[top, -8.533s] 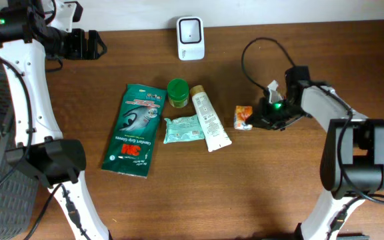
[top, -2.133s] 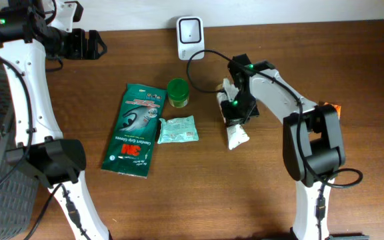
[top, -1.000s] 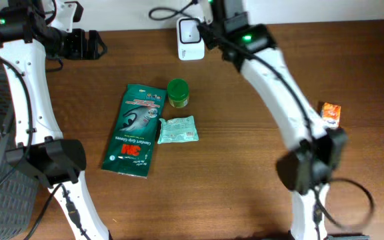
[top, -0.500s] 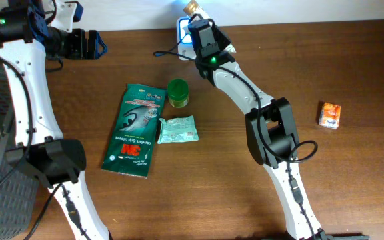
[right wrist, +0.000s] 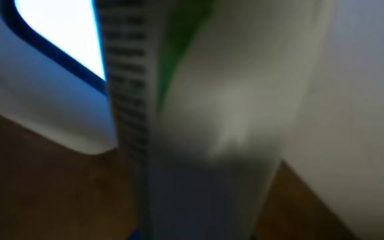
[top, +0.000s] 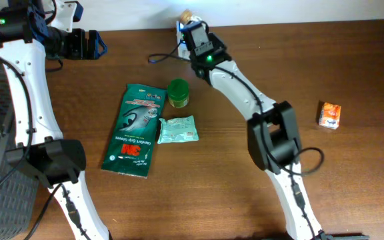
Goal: Scan the item barcode
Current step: 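Raise the white tube to the scanner with the right gripper, then place the white tube at the right edge and release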
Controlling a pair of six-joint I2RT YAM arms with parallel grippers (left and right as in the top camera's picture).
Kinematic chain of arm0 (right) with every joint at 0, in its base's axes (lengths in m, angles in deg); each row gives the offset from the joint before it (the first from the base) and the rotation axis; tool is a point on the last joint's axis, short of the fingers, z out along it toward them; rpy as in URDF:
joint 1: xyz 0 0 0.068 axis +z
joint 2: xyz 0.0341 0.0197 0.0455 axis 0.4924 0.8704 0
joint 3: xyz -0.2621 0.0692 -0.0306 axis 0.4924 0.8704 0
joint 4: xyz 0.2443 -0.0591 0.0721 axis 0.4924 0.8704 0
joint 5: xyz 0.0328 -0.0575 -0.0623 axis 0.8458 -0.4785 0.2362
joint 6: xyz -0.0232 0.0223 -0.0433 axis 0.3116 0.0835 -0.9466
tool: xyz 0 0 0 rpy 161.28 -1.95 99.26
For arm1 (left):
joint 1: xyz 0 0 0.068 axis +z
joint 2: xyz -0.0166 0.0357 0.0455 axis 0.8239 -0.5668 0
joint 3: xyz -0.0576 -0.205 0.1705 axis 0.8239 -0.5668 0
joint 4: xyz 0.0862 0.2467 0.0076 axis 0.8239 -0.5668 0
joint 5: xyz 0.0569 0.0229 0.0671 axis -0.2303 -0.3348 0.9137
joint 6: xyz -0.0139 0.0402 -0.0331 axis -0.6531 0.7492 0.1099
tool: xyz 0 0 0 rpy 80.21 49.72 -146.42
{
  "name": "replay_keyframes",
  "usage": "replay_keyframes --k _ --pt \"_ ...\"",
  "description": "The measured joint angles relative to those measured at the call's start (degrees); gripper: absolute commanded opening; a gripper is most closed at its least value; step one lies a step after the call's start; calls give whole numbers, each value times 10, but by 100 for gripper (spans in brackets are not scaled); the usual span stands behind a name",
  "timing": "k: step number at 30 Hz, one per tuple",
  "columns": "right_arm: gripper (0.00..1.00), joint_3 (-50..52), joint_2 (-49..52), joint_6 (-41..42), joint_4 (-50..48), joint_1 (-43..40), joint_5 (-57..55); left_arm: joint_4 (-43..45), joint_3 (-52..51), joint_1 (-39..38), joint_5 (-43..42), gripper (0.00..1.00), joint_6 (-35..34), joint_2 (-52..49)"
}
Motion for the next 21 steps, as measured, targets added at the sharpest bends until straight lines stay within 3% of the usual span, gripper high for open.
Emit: replay_keyframes --k 4,8,13,16,21 --pt "4 0 -142 115 116 -1 89 1 0 0 0 99 0 0" --pt "4 -12 -287 270 344 -26 174 0 0 0 0 99 1 0" --pt "4 26 -288 408 524 -156 197 1 0 0 0 99 2 0" --pt "4 129 -274 473 494 -239 202 1 0 0 0 99 2 0" --pt "4 287 -261 504 348 -341 207 -1 0 0 0 99 2 0"
